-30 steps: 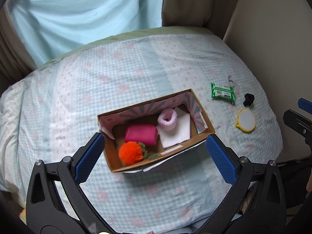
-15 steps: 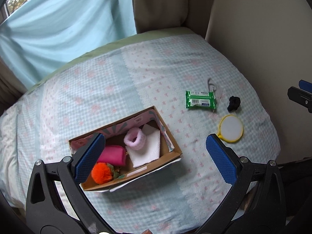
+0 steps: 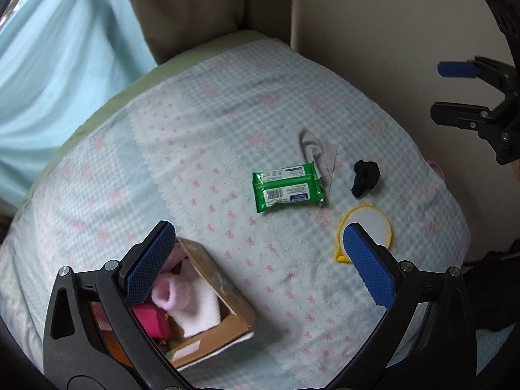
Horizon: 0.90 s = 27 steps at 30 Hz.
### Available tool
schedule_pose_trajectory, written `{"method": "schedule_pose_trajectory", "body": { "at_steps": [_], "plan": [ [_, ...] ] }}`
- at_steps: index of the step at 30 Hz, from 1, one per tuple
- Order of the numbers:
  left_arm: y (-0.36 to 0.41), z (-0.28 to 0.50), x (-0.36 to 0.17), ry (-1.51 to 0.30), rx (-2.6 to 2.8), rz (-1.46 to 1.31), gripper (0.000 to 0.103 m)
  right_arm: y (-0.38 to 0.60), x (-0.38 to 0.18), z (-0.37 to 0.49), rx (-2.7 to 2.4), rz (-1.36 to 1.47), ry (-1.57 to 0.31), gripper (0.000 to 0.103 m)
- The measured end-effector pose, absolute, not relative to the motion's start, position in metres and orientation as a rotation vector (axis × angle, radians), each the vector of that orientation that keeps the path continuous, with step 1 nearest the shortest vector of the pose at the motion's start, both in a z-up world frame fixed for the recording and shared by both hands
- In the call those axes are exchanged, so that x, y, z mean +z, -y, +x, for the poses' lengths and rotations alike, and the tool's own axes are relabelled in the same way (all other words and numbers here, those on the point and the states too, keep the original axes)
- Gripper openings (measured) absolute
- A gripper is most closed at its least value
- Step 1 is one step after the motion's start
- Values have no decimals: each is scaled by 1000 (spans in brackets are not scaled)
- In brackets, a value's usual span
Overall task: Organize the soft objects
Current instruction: 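Withdraw both tools from the box toward the green wipes pack, then lower the left tool onto the green wipes pack while the right tool reaches the grey cloth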
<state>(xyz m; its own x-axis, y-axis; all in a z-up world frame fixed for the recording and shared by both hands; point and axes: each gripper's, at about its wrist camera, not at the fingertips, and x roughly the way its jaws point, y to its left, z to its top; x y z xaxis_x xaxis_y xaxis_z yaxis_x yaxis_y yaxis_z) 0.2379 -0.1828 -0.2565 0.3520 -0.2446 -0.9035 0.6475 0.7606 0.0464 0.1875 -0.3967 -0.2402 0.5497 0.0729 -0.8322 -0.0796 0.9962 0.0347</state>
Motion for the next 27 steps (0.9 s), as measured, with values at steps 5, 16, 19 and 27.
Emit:
{"method": "schedule_pose_trajectory", "body": {
  "at_steps": [5,16,19,27],
  "plan": [
    [230,251,-287,-1036,-767,641,103,408,-279,205,215,-50,-1007,103],
    [309,280,-424,-1008,-1225,1106,102,423,-414,262,430,-174,-1090,103],
    [317,287,-461,-1013,-1266,1180,100,414,-446,270,477,-238,-1113,103],
    [331,288,-511,-979,-1346,1289,93,396,-491,276,580,-330,-1098,103]
  ]
}}
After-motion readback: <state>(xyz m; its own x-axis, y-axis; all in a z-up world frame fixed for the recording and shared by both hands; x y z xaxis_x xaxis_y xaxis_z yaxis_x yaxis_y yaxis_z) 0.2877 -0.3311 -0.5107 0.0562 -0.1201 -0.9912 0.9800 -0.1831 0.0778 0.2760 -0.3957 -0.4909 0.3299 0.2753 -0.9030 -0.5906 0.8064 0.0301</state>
